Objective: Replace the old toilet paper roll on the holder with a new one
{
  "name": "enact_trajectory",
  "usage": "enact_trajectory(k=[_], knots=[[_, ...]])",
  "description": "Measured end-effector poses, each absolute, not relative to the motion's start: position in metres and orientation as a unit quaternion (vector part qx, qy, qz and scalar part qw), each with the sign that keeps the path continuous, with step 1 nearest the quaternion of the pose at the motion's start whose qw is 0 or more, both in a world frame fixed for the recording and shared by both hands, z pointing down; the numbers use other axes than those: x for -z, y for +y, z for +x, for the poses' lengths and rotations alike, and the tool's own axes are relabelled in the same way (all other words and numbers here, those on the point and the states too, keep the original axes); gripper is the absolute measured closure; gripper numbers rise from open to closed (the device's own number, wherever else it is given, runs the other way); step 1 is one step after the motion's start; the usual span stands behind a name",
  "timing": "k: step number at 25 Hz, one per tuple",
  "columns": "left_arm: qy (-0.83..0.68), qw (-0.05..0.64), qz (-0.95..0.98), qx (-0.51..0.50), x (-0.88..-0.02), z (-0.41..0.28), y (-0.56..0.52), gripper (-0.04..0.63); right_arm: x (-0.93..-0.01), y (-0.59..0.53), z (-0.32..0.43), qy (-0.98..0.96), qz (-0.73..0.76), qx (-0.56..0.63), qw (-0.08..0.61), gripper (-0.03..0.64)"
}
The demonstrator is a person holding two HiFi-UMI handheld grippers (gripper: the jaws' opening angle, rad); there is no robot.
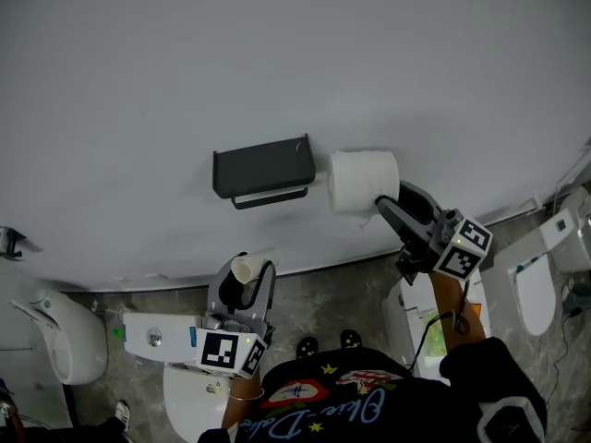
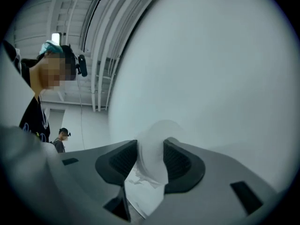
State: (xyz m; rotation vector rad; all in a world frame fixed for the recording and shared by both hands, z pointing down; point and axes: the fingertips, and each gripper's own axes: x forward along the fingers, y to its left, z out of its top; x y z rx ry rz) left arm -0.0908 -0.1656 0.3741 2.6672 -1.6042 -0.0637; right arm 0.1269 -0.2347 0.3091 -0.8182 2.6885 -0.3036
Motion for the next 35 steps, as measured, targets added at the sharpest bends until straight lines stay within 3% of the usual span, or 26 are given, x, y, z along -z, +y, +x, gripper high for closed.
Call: enact_trajectory(k=[8, 19, 25, 35], knots=[[-0.526, 0.018, 0.85, 0.017, -0.378, -0.115, -0.165, 0.41, -0.37, -0.263, 0.076, 0.938, -0.284, 0.159, 0.123, 0.434], [-0.548, 0.011, 0.836, 0.006, -0.376, -0.085, -0.156, 0.41, -0.37, -0.26, 0.039, 0.957, -0.218, 0.161, 0.106, 0.434], [-0.551, 0.017, 0.834, 0.012, -0.381, -0.12, -0.152, 0.41, -0.378, -0.257, -0.018, 0.96, -0.206, 0.164, 0.099, 0.433], [-0.544, 0.019, 0.839, 0.012, -0.382, -0.122, -0.155, 0.41, -0.383, -0.258, -0.021, 0.959, -0.228, 0.139, 0.092, 0.431]])
